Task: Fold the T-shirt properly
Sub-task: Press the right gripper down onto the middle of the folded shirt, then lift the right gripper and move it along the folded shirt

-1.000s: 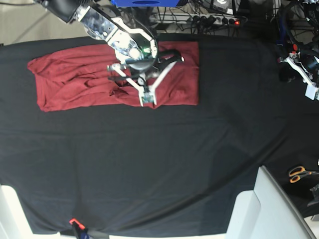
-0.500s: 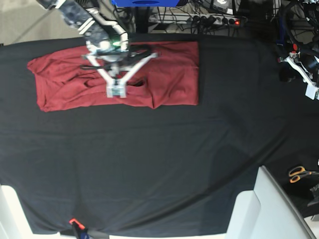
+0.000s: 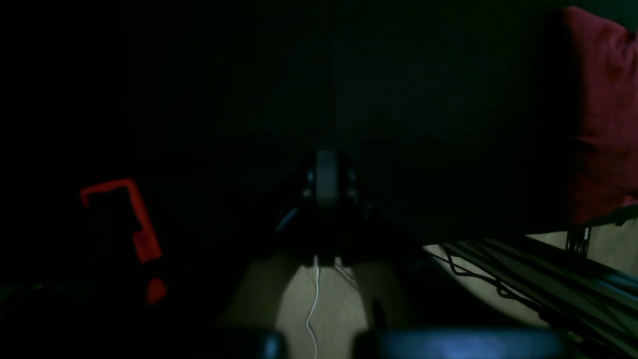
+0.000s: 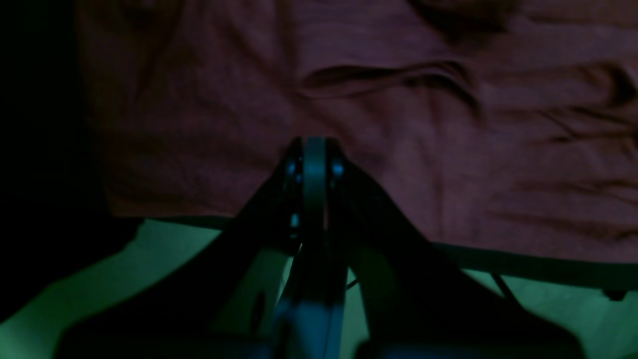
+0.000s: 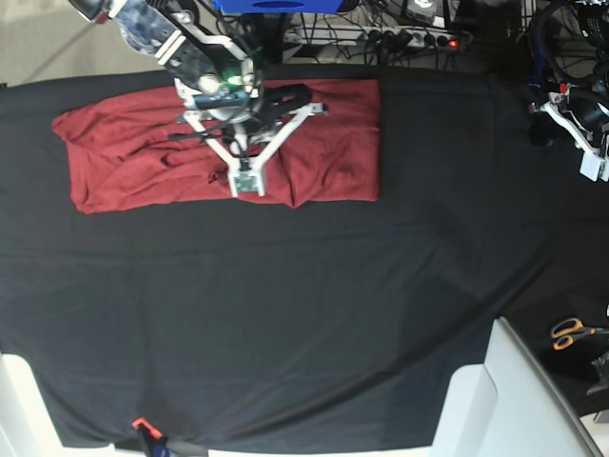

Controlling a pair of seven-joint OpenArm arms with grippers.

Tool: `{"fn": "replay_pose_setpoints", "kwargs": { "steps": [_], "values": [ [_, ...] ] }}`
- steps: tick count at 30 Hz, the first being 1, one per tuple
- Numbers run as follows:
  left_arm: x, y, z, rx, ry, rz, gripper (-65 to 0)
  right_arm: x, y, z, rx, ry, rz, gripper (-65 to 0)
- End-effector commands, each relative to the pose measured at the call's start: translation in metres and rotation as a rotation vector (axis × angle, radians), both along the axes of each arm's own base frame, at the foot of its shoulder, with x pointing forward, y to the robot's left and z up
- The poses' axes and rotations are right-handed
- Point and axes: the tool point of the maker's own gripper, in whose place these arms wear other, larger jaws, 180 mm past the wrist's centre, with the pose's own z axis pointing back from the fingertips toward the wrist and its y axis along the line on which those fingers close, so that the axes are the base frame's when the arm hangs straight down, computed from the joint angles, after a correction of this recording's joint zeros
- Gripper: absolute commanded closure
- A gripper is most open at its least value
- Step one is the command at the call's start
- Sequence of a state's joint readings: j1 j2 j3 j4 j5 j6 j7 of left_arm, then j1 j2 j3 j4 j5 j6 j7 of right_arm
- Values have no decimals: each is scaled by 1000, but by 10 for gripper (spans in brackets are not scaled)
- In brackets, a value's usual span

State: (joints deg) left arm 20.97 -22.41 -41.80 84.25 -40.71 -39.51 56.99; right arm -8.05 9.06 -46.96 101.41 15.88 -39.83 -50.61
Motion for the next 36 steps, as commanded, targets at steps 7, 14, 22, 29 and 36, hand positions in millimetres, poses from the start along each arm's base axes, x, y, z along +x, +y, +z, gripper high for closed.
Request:
{"fn": "replay_pose_setpoints", "kwargs": {
  "steps": [7, 14, 22, 29, 36],
  "values": [
    [7, 1, 10, 5, -43, -10, 0, 17, 21, -6, -9, -6, 15, -2],
    [7, -1, 8, -2, -42, -6, 0, 33, 16, -23, -64, -24, -4, -2],
    [7, -1, 8, -4, -41, -4, 0, 47, -5, -31, -125, -57, -12, -2],
    [7, -1, 8, -4, -41, -4, 0, 67, -24, -25, -164, -99, -14, -2],
    [7, -1, 8, -4, -41, -4, 0, 86, -52, -21, -198, -120, -71, -2]
  ]
}}
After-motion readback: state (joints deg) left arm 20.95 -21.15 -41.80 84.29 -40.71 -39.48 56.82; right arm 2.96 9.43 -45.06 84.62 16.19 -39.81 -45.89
